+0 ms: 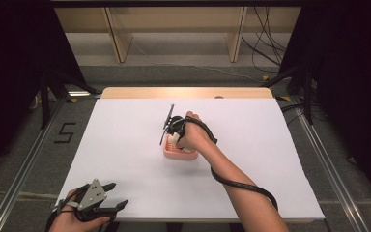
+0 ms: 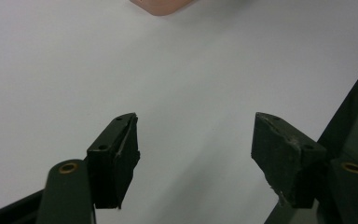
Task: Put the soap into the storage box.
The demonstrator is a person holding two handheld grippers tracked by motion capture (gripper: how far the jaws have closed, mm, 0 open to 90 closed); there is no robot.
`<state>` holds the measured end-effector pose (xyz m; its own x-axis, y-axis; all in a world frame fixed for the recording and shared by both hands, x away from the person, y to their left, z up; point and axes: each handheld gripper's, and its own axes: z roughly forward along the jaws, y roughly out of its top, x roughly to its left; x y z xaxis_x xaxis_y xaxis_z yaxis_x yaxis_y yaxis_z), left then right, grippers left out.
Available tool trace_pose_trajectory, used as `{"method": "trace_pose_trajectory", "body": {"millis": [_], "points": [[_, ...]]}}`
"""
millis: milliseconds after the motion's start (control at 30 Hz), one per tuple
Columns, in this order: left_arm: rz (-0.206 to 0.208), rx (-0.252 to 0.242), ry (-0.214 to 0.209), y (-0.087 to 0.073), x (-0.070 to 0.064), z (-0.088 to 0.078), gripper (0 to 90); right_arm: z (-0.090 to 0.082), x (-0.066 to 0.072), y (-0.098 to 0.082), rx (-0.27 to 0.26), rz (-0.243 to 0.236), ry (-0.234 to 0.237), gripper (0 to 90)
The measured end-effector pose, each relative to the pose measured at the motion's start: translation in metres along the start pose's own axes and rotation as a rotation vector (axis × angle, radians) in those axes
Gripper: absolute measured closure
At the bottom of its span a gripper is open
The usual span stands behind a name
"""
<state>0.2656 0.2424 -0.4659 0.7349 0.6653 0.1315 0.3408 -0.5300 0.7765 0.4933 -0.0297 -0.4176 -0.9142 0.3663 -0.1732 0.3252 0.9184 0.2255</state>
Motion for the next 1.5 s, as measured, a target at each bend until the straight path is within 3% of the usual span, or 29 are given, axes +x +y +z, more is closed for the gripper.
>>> {"method": "trace_pose_trajectory", "body": {"millis": [67,133,267,367,433,900,933,1000,1167,1233,1267,1300,1367,1433,1467,1500], "points": [[-0.001,-0.001,0.001,0.000,0.000,0.000,31.4,0.001,-0.001,0.000,0.001,-0.019,-0.006,50.5],[-0.021,-0.004,-0.002,0.000,-0.001,0.001,31.5,0.001,0.000,-0.001,0.000,-0.001,-0.005,50.5],[0.000,0.000,0.001,0.000,0.000,0.000,31.4,0.003,-0.001,-0.001,-0.001,-0.017,-0.004,50.5],[-0.023,-0.004,-0.001,-0.001,-0.001,0.001,31.4,0.004,-0.002,-0.001,0.009,-0.021,0.000,50.5],[-0.016,-0.004,0.003,0.000,-0.001,0.001,31.5,0.004,0.000,-0.002,0.009,0.000,0.000,50.4],[-0.020,-0.005,0.001,-0.001,0.000,0.001,31.4,0.005,-0.003,-0.003,0.000,-0.007,0.003,51.1],[-0.004,-0.006,0.005,0.000,0.001,0.000,31.4,0.005,-0.002,-0.003,-0.007,0.024,0.009,51.5],[-0.015,-0.004,0.002,0.000,0.000,0.001,31.4,0.001,-0.004,-0.003,-0.018,0.007,0.001,50.5],[-0.004,-0.005,0.005,0.000,0.000,0.001,31.4,-0.003,-0.002,-0.005,-0.027,0.018,0.008,47.0],[-0.007,0.001,0.013,-0.001,0.001,0.001,31.4,-0.006,0.001,-0.007,-0.043,0.055,0.016,45.7],[-0.009,0.000,0.012,-0.001,0.001,0.001,31.3,-0.006,0.001,-0.009,-0.056,0.045,0.005,44.4],[-0.009,0.001,0.011,-0.001,0.001,0.001,31.3,-0.008,0.004,-0.010,-0.053,0.089,0.008,43.6],[-0.005,0.003,0.001,-0.001,0.002,-0.001,31.3,-0.011,0.003,-0.016,-0.081,0.076,-0.010,43.4],[-0.028,0.000,0.000,-0.002,0.001,0.001,31.3,-0.015,0.006,-0.023,-0.108,0.113,-0.007,42.6],[-0.002,0.007,0.003,-0.002,0.002,0.000,31.3,-0.016,0.006,-0.025,-0.122,0.116,-0.011,42.2],[-0.013,0.000,-0.006,-0.002,0.001,0.001,31.2,-0.018,0.007,-0.029,-0.129,0.126,-0.012,41.5]]}}
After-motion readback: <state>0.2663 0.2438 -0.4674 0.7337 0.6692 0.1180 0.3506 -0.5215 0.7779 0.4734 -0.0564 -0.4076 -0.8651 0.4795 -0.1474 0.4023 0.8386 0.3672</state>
